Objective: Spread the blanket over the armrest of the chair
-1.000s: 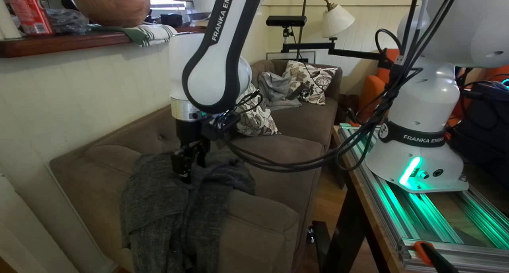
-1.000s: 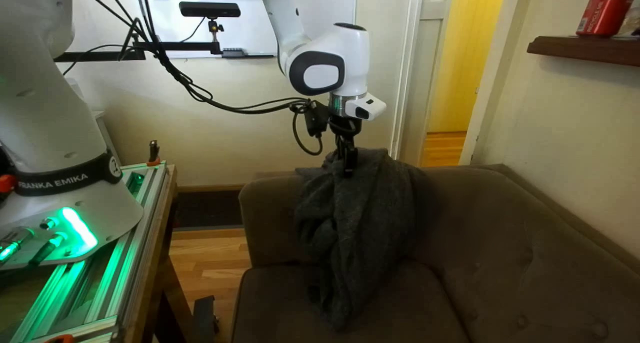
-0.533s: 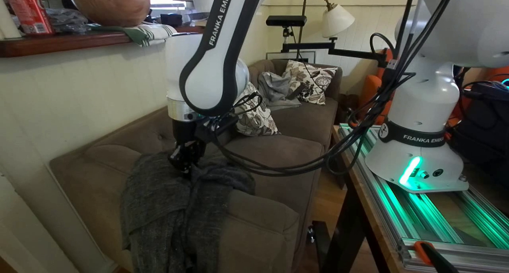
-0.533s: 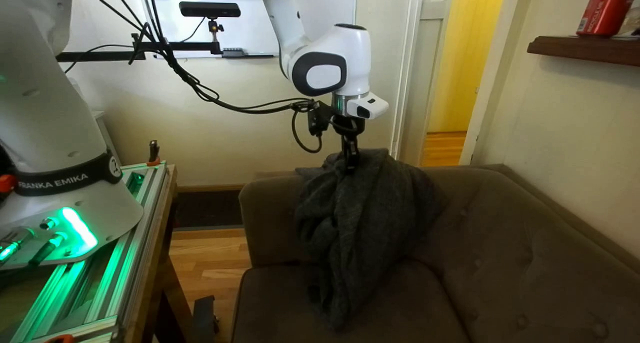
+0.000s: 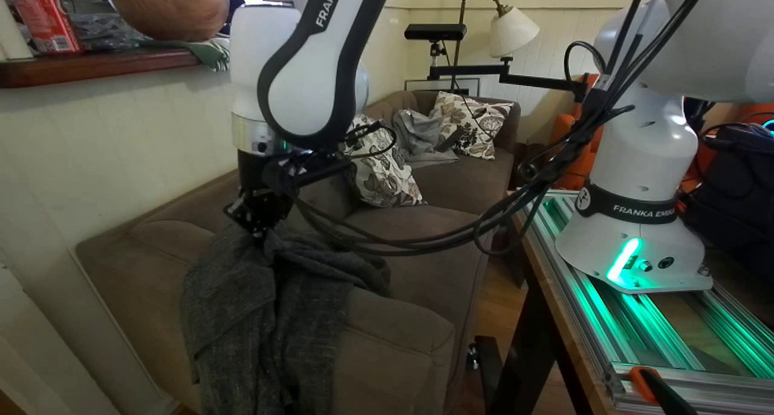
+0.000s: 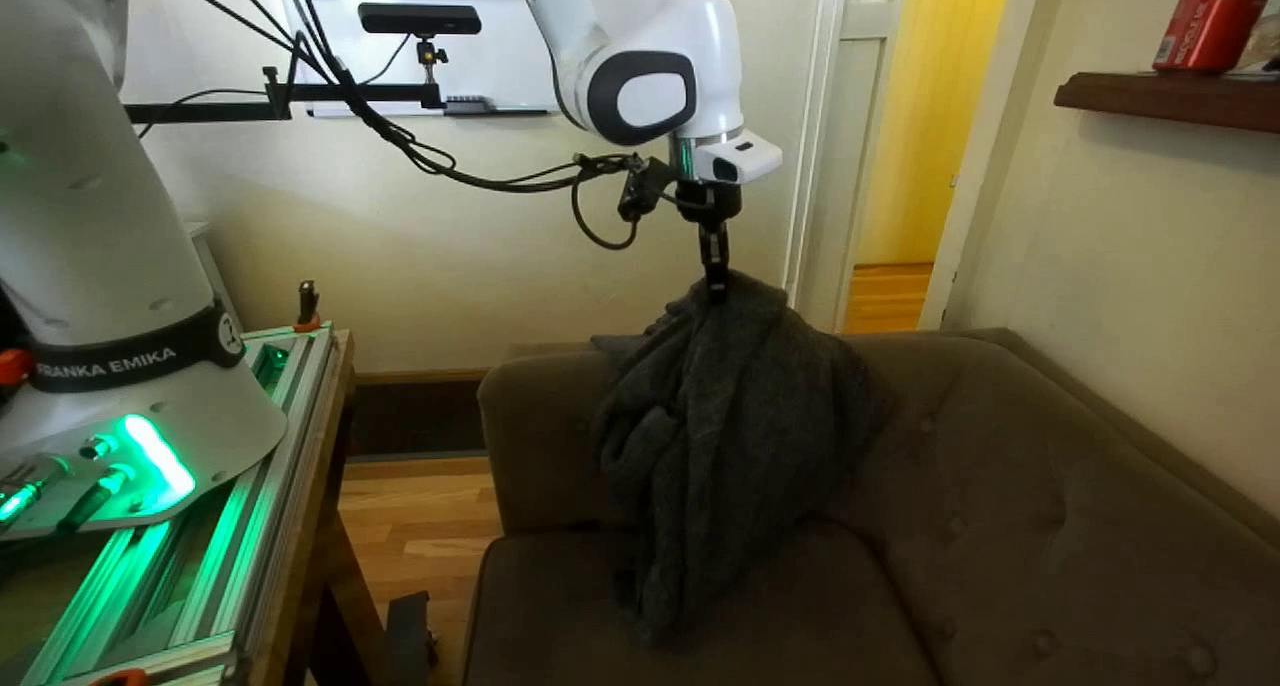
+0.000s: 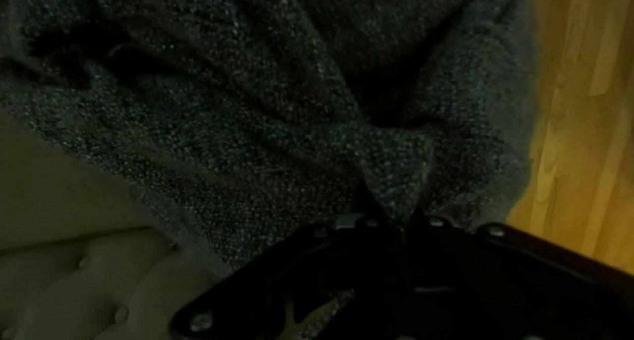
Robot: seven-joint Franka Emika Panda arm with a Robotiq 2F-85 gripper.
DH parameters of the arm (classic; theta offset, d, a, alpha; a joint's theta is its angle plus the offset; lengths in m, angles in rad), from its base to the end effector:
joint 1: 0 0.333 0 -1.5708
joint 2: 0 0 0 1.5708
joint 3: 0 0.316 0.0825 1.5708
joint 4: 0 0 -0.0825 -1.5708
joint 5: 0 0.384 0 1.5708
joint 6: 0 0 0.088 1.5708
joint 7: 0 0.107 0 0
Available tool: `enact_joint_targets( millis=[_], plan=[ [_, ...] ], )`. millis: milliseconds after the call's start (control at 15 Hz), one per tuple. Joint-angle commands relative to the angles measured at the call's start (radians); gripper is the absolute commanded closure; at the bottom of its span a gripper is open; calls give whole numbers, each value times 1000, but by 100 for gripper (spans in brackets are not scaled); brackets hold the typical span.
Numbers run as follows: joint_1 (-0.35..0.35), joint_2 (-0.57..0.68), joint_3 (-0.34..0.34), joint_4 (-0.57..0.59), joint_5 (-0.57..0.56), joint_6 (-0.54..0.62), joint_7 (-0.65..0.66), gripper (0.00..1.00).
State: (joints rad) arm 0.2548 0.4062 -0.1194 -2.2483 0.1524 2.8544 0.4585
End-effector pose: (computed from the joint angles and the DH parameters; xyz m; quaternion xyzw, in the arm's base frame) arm 0.5567 0.0669 0.2043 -0.9696 0.2221 -0.0962 0.0357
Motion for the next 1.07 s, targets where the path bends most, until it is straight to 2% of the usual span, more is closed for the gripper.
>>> enact_joint_targets(
  millis=[0, 200, 267, 400, 533, 800, 1000],
  plan=[
    [83, -72, -85, 59, -110, 26, 140, 97],
    [160, -47, -196, 181, -285, 38, 270, 97],
    [206, -27, -254, 230, -323, 41, 301, 97],
    [247, 30, -321, 336, -391, 57, 358, 97],
    [263, 118, -366, 447, -415, 97, 386, 97],
    [287, 325, -464, 628, -387, 218, 467, 97],
    [273, 463, -497, 735, -355, 252, 499, 97]
  ],
)
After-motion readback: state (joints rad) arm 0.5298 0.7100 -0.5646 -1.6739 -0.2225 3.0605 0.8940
